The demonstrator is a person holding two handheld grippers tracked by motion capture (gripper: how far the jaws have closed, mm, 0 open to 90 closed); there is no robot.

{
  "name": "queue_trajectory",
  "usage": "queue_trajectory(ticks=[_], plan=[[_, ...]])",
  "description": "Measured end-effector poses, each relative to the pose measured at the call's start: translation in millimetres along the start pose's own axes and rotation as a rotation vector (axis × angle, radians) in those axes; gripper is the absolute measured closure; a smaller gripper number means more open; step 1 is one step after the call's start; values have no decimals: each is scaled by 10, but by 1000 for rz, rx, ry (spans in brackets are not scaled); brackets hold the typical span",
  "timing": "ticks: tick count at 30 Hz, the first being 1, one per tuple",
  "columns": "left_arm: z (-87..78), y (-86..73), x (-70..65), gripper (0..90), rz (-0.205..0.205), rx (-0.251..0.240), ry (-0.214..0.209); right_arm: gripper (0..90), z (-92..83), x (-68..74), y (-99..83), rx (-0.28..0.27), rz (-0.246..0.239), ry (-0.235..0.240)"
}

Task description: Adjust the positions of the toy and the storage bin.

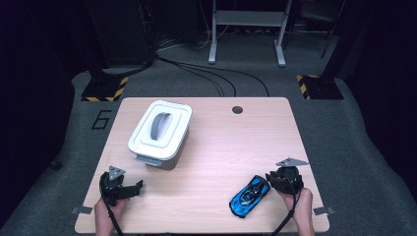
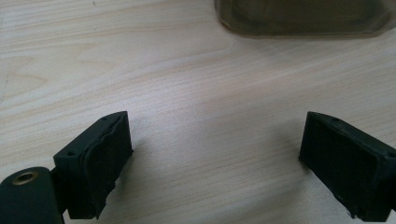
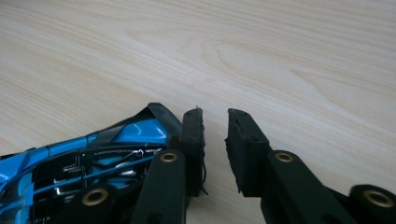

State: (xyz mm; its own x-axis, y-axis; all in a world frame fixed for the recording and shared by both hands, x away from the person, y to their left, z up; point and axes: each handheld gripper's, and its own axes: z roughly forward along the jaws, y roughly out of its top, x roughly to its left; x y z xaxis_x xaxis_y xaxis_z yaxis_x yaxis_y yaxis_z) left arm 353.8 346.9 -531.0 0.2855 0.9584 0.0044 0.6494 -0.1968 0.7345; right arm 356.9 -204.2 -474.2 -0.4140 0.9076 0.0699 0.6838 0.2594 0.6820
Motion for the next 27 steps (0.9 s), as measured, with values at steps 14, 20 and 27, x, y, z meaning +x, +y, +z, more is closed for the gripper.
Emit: queue_trajectory(ticks=[14, 20, 27], plan=[[4, -3, -3, 89, 2, -7, 4, 772, 78, -47, -157, 49, 86, 118], [4, -3, -3, 89, 2, -7, 4, 789, 94, -54, -129, 43, 76, 102], [4, -3, -3, 89, 2, -7, 4, 791, 164, -58, 67, 53, -1, 115]])
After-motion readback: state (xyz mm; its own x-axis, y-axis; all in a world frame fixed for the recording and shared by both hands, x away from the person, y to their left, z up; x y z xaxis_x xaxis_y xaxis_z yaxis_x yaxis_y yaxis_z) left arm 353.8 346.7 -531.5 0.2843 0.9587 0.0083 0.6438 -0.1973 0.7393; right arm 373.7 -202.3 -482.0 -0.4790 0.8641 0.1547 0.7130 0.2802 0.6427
